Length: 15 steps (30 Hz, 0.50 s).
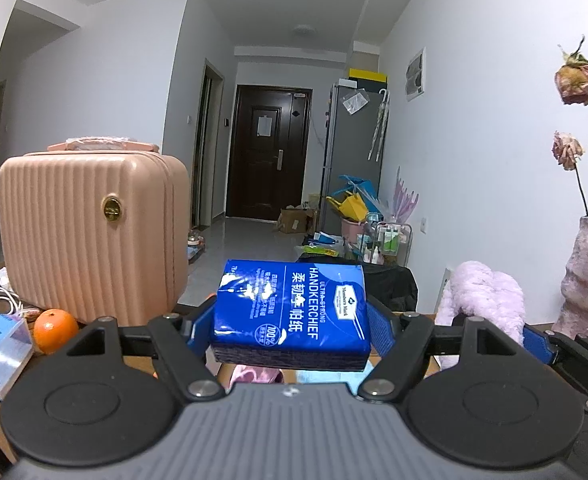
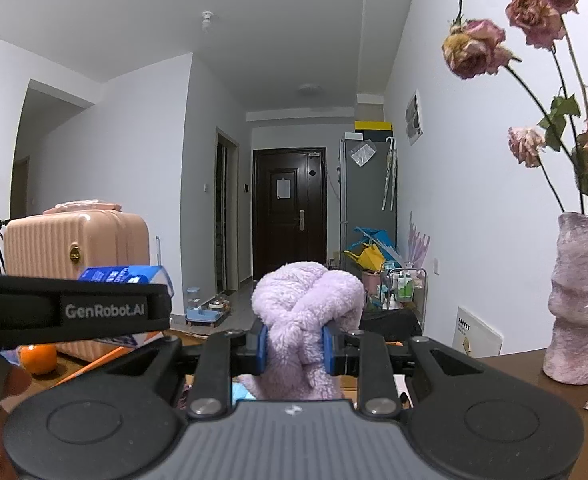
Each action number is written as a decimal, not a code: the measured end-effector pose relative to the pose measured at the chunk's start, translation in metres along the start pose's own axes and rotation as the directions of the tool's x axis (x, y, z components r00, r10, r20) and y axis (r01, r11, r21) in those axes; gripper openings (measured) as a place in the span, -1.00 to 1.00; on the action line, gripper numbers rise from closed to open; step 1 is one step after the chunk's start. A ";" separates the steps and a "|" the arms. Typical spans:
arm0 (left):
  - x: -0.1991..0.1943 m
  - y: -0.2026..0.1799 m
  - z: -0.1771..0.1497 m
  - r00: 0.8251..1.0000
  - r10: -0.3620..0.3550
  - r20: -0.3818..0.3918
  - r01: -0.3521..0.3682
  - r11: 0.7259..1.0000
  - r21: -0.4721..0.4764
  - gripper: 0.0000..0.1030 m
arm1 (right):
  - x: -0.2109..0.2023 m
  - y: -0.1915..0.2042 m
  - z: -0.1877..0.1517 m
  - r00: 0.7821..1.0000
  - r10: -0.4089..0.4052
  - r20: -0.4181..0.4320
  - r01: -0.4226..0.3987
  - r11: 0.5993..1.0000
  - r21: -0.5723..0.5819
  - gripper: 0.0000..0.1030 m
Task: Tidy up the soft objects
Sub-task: 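Carry the tissue pack and lavender towel in both tools over the box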
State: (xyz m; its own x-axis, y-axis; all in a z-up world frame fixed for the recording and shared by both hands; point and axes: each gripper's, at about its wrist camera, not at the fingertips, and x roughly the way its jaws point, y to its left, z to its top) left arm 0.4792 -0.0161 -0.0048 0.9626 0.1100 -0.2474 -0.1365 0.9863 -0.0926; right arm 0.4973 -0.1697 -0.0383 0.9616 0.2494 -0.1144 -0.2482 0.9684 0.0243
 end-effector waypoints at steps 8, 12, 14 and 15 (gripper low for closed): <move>0.033 0.005 0.006 0.998 0.020 -0.064 -0.022 0.999 -0.027 0.46 | 0.023 -0.004 0.001 1.000 -0.009 -0.027 0.010 1.000 0.019 -0.52; 0.045 0.008 0.009 0.996 0.028 -0.086 -0.031 0.999 -0.031 0.46 | 0.035 -0.005 0.002 0.999 -0.019 -0.044 0.020 1.000 0.023 -0.51; 0.052 0.008 0.010 0.995 0.033 -0.093 -0.036 0.999 -0.026 0.46 | 0.042 -0.006 0.001 0.998 -0.019 -0.058 0.020 1.000 0.023 -0.50; 0.055 0.008 0.011 0.995 0.035 -0.098 -0.038 0.999 -0.026 0.46 | 0.044 -0.006 0.001 0.997 -0.018 -0.068 0.020 1.000 0.023 -0.49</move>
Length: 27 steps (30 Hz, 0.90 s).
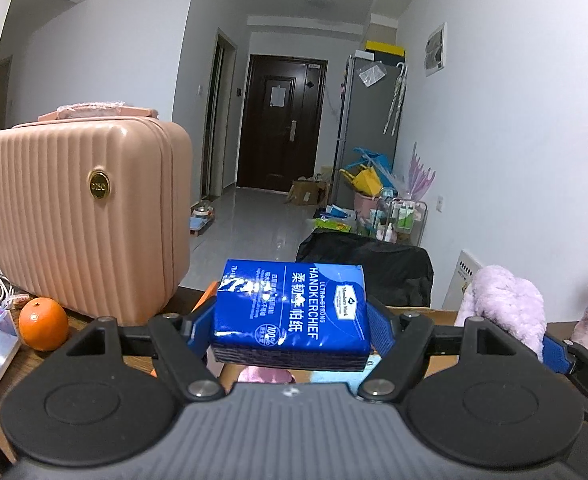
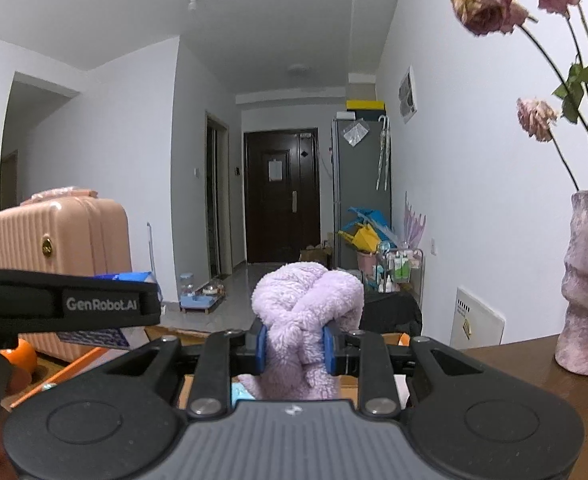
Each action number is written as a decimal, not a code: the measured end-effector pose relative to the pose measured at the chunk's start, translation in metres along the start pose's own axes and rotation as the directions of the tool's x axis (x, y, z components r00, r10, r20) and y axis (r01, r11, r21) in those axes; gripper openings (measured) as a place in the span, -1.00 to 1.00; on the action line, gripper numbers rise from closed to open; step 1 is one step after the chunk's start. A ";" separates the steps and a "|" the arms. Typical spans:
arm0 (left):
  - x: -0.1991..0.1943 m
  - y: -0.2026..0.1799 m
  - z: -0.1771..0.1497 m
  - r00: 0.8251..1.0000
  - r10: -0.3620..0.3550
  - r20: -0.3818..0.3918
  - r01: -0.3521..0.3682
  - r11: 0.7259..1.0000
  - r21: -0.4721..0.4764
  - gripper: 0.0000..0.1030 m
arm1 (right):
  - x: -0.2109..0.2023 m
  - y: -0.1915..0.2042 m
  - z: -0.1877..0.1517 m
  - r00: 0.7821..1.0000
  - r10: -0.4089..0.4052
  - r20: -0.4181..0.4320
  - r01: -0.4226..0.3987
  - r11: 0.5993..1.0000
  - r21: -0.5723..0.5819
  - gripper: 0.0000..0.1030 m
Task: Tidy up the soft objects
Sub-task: 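Carry the tissue pack and lavender towel in both tools over the box, then open both tools to drop the tissue pack and towel into the box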
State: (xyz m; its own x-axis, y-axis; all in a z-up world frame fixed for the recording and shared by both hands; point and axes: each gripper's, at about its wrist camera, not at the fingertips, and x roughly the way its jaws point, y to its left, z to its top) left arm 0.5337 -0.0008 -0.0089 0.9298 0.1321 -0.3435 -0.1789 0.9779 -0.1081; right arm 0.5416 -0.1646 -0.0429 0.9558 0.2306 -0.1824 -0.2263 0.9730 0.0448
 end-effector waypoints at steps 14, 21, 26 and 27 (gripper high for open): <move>0.008 0.008 -0.001 1.000 0.012 -0.017 -0.012 1.000 -0.019 0.94 | 0.010 -0.006 -0.006 0.997 -0.033 -0.064 0.033 0.999 0.008 0.15; 0.004 0.009 -0.001 1.000 0.020 -0.013 -0.020 0.999 -0.028 1.00 | 0.005 -0.012 -0.006 0.997 -0.057 -0.046 0.059 0.997 0.044 0.99; 0.002 0.009 0.000 1.000 0.019 -0.011 -0.019 0.999 -0.032 1.00 | 0.003 -0.013 -0.006 0.997 -0.064 -0.042 0.066 0.996 0.053 1.00; 0.001 0.009 0.000 1.000 0.017 -0.010 -0.017 0.999 -0.032 1.00 | 0.003 -0.013 -0.006 0.997 -0.063 -0.043 0.065 0.996 0.054 1.00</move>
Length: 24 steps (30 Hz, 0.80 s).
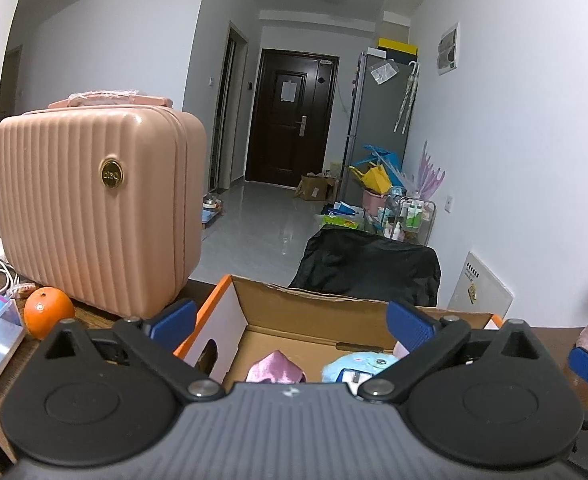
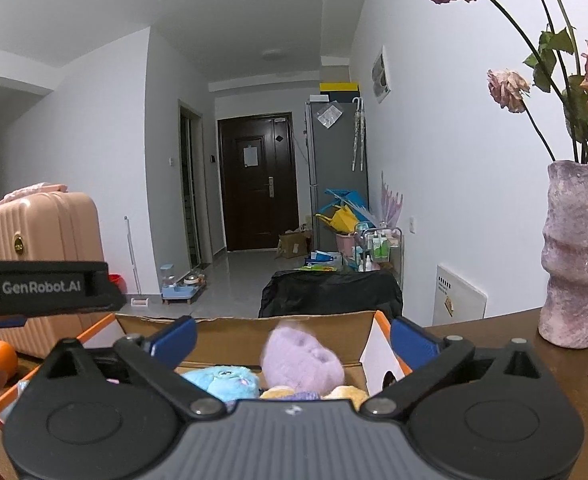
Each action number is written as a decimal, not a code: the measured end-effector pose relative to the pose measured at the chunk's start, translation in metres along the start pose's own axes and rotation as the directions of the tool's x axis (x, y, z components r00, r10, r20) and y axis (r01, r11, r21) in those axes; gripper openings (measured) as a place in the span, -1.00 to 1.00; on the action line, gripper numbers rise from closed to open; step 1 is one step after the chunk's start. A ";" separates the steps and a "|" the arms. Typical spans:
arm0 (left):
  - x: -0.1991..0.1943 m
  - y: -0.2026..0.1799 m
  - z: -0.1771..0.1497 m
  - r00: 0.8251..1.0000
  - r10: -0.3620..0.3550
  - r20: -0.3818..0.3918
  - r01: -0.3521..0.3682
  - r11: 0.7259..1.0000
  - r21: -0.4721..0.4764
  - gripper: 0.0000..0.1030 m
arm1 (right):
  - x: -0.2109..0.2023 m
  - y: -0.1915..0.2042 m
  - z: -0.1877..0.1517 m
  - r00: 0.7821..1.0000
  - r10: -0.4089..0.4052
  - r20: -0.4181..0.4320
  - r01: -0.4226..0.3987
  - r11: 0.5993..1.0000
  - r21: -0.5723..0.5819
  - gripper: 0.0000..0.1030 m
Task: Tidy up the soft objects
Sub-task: 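Open both tools to drop the tissue pack and towel into the box, then move both tools back toward the pink sponge and white foam puck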
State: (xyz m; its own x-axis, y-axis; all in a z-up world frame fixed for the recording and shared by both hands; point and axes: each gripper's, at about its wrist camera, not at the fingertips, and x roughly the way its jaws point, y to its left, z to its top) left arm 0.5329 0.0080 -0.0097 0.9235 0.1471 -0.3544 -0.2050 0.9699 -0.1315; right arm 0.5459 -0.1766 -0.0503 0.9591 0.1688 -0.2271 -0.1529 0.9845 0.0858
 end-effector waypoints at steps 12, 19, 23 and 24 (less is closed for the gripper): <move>-0.019 0.006 -0.006 1.000 -0.011 0.013 0.011 1.000 -0.005 1.00 | -0.020 -0.003 -0.006 1.000 -0.021 0.010 0.021 1.000 -0.016 1.00; -0.044 0.017 -0.010 0.999 -0.008 0.045 0.010 1.000 -0.023 1.00 | -0.047 -0.004 -0.011 0.999 -0.026 0.047 0.027 1.000 -0.016 1.00; -0.058 0.020 -0.015 0.998 0.002 0.064 -0.001 1.000 -0.010 1.00 | -0.064 -0.007 -0.014 0.997 -0.029 0.067 0.030 0.999 -0.017 1.00; -0.061 0.021 -0.016 0.998 0.004 0.066 -0.003 1.000 -0.007 1.00 | -0.067 -0.007 -0.016 0.997 -0.032 0.070 0.034 0.999 -0.018 1.00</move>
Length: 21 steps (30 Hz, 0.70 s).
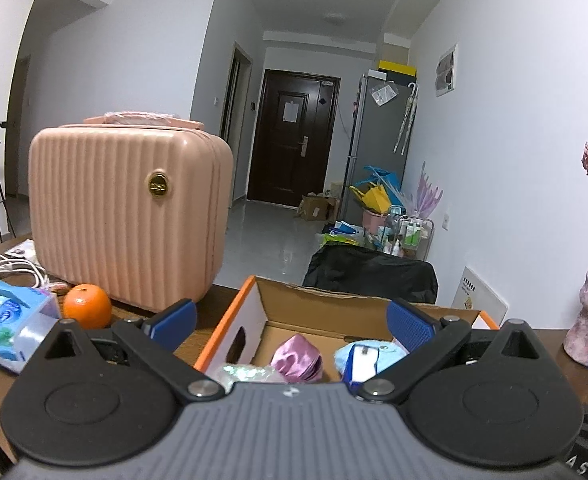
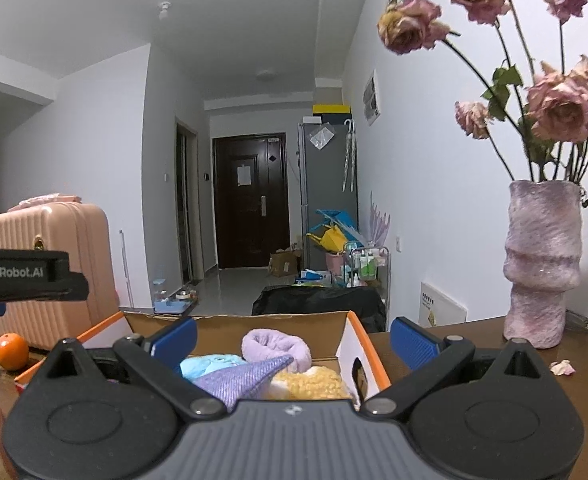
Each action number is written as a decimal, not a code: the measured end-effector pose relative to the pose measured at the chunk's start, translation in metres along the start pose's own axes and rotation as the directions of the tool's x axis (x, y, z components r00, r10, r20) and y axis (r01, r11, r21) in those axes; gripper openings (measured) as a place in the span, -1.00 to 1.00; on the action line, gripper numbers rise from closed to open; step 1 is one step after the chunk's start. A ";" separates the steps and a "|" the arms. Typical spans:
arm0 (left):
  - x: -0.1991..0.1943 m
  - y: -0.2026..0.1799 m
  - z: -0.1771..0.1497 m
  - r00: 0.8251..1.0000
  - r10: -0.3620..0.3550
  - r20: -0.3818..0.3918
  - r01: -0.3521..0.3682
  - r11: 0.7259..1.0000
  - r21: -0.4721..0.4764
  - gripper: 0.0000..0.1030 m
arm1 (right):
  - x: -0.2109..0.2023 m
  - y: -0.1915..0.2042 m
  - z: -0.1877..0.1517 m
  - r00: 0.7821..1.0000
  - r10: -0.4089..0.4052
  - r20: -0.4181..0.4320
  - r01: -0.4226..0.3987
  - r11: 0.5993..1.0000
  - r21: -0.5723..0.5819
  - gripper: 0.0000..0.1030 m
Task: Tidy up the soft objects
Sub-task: 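Move both tools back toward the pink sponge and white foam puck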
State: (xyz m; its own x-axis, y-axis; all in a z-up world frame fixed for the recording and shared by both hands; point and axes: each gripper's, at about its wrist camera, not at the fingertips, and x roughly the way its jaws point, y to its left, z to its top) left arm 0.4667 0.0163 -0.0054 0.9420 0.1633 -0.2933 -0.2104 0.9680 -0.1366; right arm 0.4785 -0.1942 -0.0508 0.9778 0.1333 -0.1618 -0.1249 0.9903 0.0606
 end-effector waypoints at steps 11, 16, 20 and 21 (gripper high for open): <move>-0.043 0.015 -0.015 1.000 -0.002 0.028 0.000 0.999 0.043 1.00 | -0.042 -0.015 -0.012 1.000 -0.021 0.000 0.021 1.000 0.000 1.00; -0.064 0.027 -0.022 0.999 -0.008 0.045 0.005 0.998 0.065 1.00 | -0.064 -0.022 -0.019 1.000 -0.027 -0.013 0.027 0.999 -0.023 1.00; -0.077 0.036 -0.028 0.999 -0.015 0.042 0.011 0.996 0.085 1.00 | -0.079 -0.030 -0.024 0.999 -0.030 -0.035 0.029 0.999 -0.041 1.00; -0.080 0.037 -0.031 0.999 -0.018 0.040 0.014 0.996 0.091 1.00 | -0.083 -0.031 -0.026 0.999 -0.035 -0.038 0.033 0.998 -0.048 1.00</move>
State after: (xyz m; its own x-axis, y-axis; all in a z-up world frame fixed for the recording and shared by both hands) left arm 0.3752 0.0334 -0.0159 0.9553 0.1534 -0.2529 -0.1721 0.9836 -0.0536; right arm 0.3968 -0.2354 -0.0648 0.9744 0.1001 -0.2014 -0.1006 0.9949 0.0078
